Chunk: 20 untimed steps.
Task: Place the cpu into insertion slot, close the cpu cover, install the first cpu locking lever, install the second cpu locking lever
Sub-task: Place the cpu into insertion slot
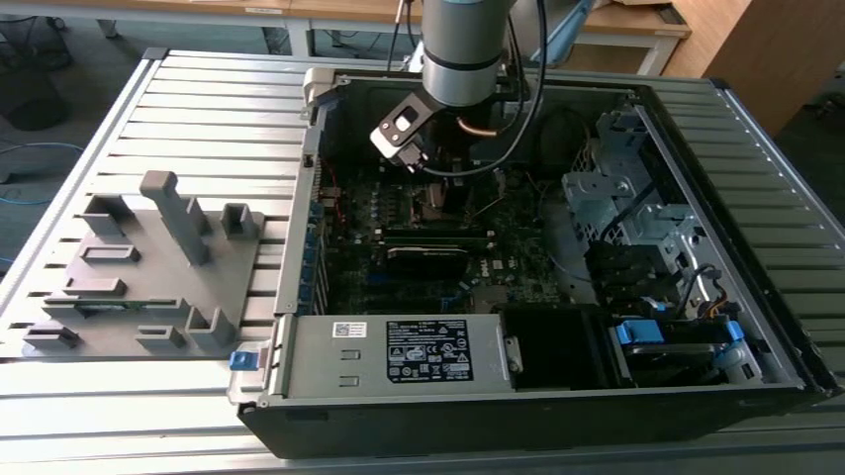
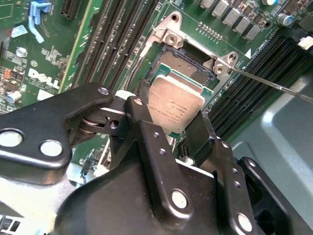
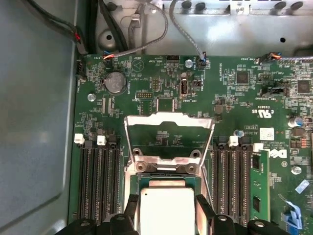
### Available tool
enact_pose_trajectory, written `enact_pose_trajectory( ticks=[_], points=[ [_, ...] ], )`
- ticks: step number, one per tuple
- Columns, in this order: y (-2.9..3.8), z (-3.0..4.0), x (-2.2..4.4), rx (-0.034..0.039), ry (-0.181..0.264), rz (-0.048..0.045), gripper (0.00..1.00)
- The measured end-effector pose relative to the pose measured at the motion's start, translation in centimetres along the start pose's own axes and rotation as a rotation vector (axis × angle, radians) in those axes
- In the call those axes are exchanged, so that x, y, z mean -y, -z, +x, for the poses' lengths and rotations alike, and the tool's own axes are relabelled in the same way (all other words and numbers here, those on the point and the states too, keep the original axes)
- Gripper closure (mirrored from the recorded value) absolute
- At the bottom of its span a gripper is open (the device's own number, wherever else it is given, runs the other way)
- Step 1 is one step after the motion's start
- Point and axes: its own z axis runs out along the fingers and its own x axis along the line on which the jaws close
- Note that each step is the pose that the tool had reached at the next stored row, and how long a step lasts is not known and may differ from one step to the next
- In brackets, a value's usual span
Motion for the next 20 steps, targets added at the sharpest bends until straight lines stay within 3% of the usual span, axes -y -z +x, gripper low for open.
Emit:
enact_pose_trajectory(
  ticks=[9, 20],
  points=[
    [-1.06, 0.03, 0.36, 0.0, 0.0, 0.0, 0.46],
    [-1.43, 0.0, 0.49, 0.0003, -0.001, 0.0001, 0.46]
  ],
)
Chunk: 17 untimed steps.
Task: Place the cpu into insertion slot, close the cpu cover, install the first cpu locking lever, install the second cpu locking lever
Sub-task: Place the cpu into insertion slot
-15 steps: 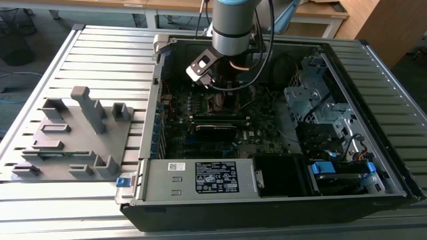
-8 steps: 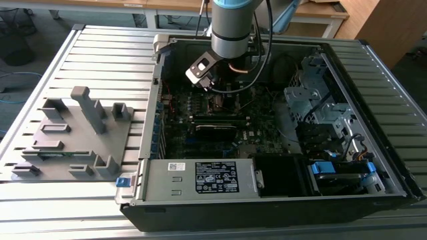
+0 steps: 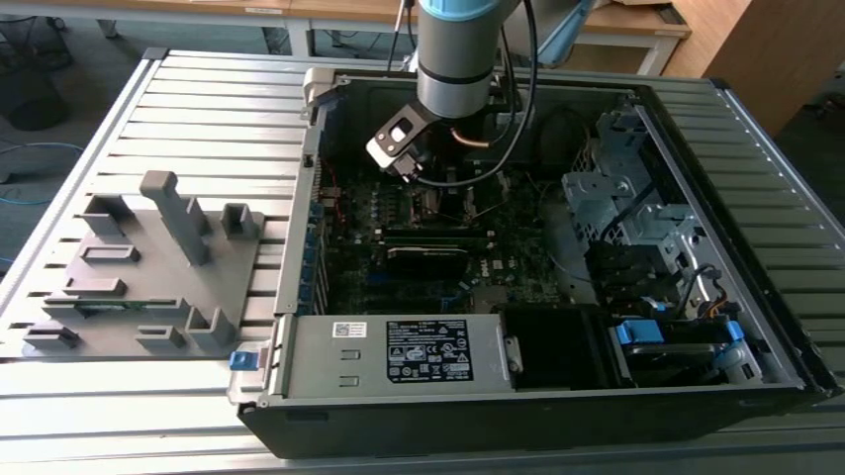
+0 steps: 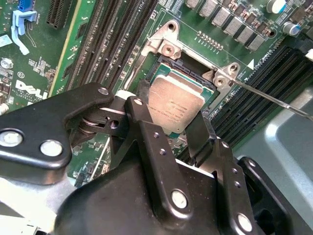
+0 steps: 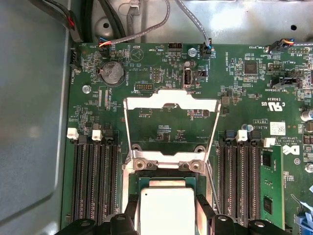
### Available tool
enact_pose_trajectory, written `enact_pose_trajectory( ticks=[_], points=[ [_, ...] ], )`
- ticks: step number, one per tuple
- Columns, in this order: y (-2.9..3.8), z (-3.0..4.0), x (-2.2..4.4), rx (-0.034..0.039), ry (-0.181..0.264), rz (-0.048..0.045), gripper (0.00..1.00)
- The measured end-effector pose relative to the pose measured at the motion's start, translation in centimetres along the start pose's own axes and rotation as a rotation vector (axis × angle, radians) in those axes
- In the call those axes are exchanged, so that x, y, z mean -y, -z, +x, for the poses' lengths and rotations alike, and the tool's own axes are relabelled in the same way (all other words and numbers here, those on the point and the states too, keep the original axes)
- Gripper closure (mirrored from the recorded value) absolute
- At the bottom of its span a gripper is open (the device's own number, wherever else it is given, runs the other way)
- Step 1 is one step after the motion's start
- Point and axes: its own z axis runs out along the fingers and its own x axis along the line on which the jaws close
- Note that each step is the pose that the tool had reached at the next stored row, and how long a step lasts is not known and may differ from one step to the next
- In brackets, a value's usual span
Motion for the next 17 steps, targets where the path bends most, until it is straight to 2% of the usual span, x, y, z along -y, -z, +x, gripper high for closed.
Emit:
enact_pose_trajectory(
  ticks=[17],
  points=[
    [-0.43, -0.01, 0.09, 0.0001, -0.006, -0.0004, 0.46]
  ],
)
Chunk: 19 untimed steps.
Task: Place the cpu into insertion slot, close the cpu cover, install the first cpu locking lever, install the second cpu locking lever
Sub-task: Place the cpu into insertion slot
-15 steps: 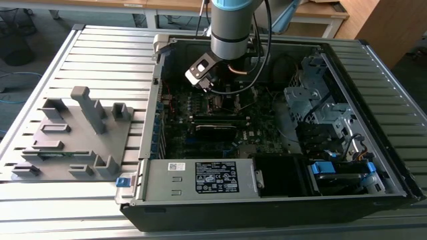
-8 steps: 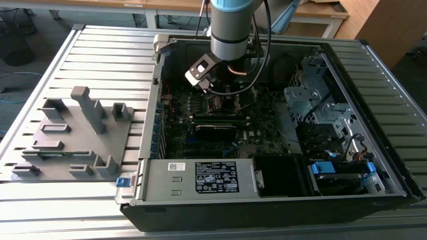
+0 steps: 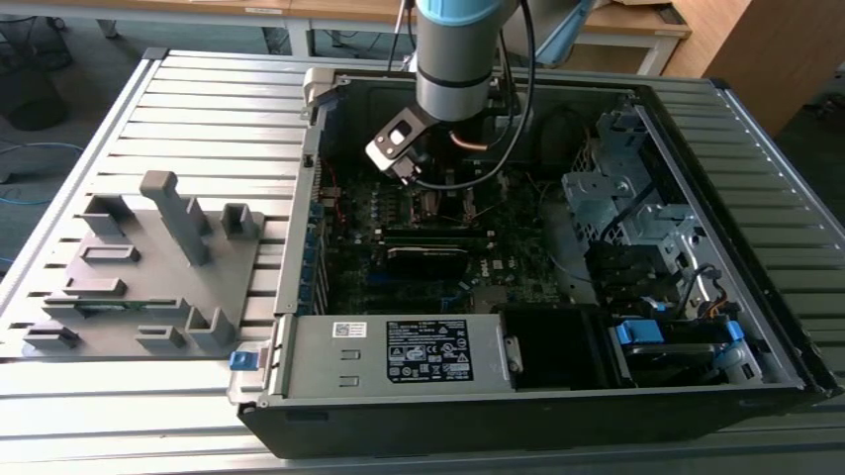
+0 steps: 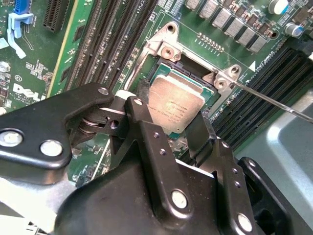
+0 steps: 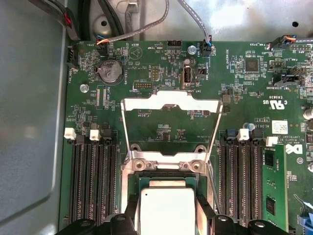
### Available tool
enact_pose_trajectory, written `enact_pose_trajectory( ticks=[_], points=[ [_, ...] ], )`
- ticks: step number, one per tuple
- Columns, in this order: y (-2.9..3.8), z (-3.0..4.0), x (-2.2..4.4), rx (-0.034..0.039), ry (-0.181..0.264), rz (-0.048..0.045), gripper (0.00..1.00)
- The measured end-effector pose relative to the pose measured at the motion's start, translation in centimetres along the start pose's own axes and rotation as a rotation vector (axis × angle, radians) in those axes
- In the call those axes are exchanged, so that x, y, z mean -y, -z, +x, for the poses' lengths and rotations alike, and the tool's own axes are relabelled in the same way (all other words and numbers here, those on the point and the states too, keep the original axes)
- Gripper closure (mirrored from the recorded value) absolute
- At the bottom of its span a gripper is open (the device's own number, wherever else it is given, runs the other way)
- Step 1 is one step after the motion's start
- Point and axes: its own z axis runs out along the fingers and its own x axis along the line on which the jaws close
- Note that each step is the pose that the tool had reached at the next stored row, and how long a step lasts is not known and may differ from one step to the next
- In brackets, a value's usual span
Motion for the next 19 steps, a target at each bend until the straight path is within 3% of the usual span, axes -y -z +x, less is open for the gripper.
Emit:
enact_pose_trajectory(
  ticks=[19],
  points=[
    [-0.28, -0.02, 0.04, 0.0002, 0.0, 0.0001, 0.46]
  ],
)
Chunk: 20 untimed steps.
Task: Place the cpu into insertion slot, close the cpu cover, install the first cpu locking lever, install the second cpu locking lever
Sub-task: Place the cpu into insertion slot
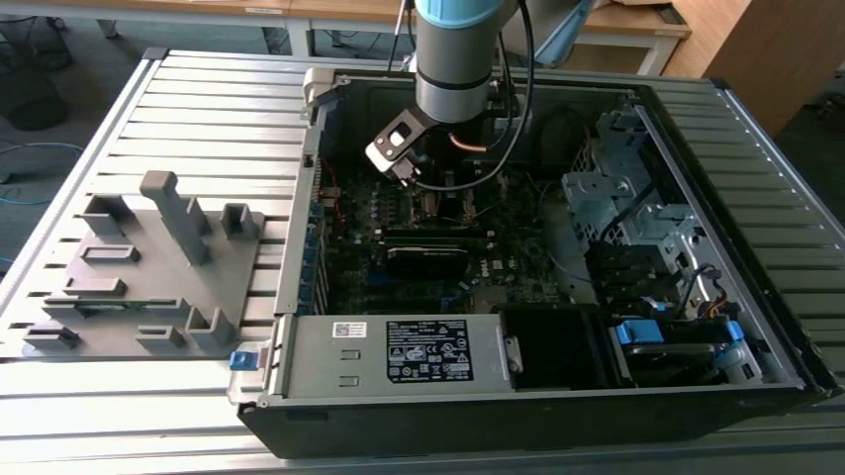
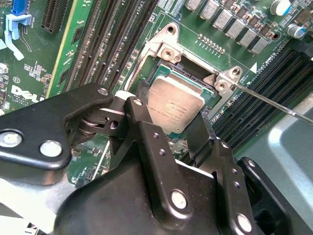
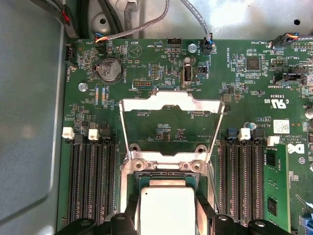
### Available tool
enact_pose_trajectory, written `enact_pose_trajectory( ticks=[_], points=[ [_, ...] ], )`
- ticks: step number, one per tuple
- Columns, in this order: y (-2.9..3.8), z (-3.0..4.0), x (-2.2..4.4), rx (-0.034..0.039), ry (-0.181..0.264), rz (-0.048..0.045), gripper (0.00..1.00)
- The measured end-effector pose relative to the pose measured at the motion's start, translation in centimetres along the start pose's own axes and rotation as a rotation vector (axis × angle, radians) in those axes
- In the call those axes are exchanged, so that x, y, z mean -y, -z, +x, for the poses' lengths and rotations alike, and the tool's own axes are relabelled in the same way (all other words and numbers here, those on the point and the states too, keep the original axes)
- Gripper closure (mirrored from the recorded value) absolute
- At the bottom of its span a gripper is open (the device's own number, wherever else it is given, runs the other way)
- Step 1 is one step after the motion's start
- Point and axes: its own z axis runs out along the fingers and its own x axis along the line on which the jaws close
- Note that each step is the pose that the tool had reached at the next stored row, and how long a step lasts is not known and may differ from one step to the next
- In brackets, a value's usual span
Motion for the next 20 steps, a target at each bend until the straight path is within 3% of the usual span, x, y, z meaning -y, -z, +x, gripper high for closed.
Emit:
enact_pose_trajectory(
  ticks=[13, 17, 20],
  points=[
    [0.27, 0.01, -0.02, -0.0003, -0.001, -0.0002, 0.46],
    [0.21, 0.01, -0.02, 0.002, -0.036, -0.0014, 0.46],
    [0.21, 0.01, -0.01, 0.0023, -0.037, -0.0015, 0.46]
  ],
)
